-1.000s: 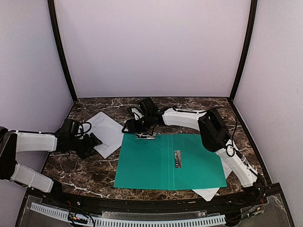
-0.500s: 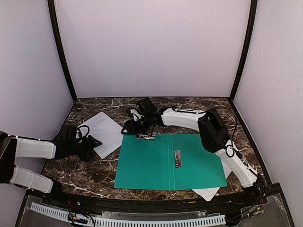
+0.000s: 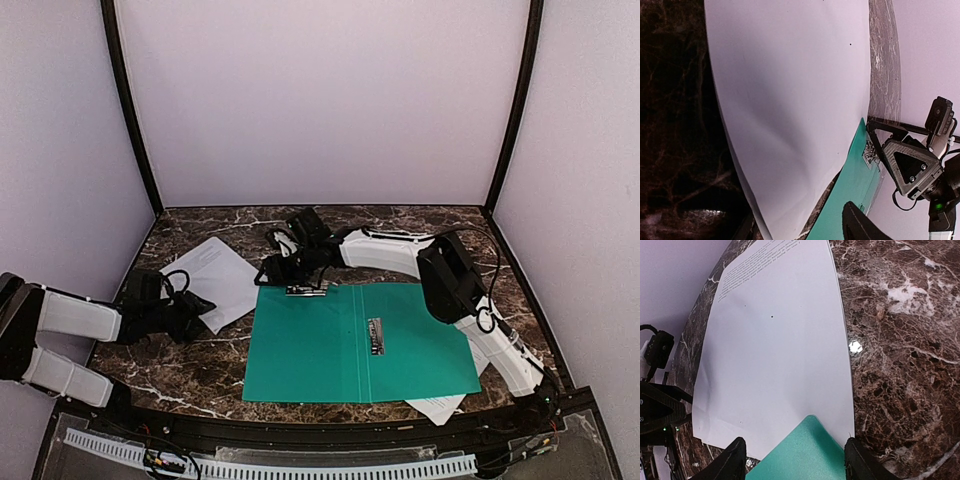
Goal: Put the files into the folder
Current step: Pick up the file from the center of the board.
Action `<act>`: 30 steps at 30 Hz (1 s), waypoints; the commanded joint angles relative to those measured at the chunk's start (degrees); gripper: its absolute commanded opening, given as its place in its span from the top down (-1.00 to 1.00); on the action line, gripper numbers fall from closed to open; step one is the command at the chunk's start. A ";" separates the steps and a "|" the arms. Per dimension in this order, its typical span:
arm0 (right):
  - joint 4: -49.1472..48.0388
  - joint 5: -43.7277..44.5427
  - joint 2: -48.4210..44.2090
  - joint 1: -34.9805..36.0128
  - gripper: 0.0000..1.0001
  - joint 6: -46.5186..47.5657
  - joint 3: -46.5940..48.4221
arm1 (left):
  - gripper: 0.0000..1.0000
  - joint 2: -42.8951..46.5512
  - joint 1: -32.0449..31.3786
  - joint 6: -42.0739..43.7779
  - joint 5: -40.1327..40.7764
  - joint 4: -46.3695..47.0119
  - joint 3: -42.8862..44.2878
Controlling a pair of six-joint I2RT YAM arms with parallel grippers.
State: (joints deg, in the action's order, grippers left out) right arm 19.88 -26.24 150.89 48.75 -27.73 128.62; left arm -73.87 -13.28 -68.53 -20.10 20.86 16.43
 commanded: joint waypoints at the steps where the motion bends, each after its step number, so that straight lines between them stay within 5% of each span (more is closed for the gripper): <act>1: 0.86 -0.43 -0.23 0.91 -0.29 -0.02 -1.90 | -0.15 1.02 -0.12 0.47 2.36 -6.39 -1.75; 12: 0.34 -0.97 -0.33 0.88 -0.27 -0.18 -2.76 | 0.00 5.14 -0.10 3.95 4.82 -6.24 0.06; 22: 0.04 -1.27 0.18 0.90 -0.26 -0.43 -2.49 | -0.15 4.60 -0.13 4.18 6.51 -13.51 -0.14; 30: -0.12 -1.62 0.17 0.99 -0.26 -0.49 -2.63 | -0.17 0.56 -0.09 2.11 5.33 -8.93 -0.97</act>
State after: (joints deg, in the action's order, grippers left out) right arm 17.98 -27.22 150.76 48.75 -27.75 127.46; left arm -70.06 -13.30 -65.23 -15.38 14.33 16.69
